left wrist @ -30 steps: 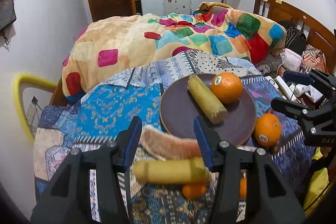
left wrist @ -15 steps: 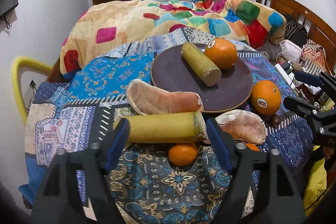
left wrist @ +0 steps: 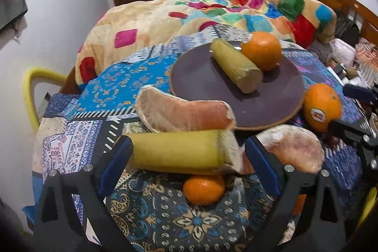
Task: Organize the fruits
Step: 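Grasp the second yellow cylinder with the left tool while the right tool approaches another orange, then lift the yellow cylinder with the left tool while the right tool lifts the orange, then place the cylinder on the purple plate with the left tool while the right tool places the orange, then move the left tool to a pink pomelo segment while the right tool approaches another segment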
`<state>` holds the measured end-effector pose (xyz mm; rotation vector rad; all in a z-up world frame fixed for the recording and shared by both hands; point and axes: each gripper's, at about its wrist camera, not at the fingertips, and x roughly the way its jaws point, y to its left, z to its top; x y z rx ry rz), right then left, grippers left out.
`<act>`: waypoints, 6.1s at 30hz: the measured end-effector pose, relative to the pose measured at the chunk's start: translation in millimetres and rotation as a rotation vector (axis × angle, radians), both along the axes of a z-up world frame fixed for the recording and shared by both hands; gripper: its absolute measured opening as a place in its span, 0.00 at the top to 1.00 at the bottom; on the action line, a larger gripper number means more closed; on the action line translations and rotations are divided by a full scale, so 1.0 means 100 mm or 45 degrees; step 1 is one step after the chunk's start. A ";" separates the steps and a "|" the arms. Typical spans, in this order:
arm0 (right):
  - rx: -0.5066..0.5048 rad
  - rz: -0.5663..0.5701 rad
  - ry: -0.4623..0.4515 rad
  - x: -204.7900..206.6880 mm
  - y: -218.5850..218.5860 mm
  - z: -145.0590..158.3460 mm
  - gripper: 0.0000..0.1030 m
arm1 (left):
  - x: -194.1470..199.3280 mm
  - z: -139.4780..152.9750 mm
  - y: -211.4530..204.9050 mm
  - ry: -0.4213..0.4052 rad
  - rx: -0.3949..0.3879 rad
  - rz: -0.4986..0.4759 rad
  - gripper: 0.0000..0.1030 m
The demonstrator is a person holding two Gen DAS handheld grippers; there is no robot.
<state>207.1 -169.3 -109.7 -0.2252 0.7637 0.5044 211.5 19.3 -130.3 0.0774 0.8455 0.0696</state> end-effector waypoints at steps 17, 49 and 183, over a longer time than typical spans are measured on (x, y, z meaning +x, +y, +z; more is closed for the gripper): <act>0.047 0.002 0.015 0.03 -0.01 0.01 0.24 | -0.34 0.33 0.20 -0.021 -0.002 -0.109 0.78; 0.057 -0.020 0.030 0.06 -0.13 -0.06 0.24 | -0.88 -0.01 1.50 0.091 -0.159 0.291 0.20; 0.038 0.090 -0.071 0.15 0.29 0.10 0.31 | 0.02 0.17 0.67 0.053 -0.171 -0.115 0.28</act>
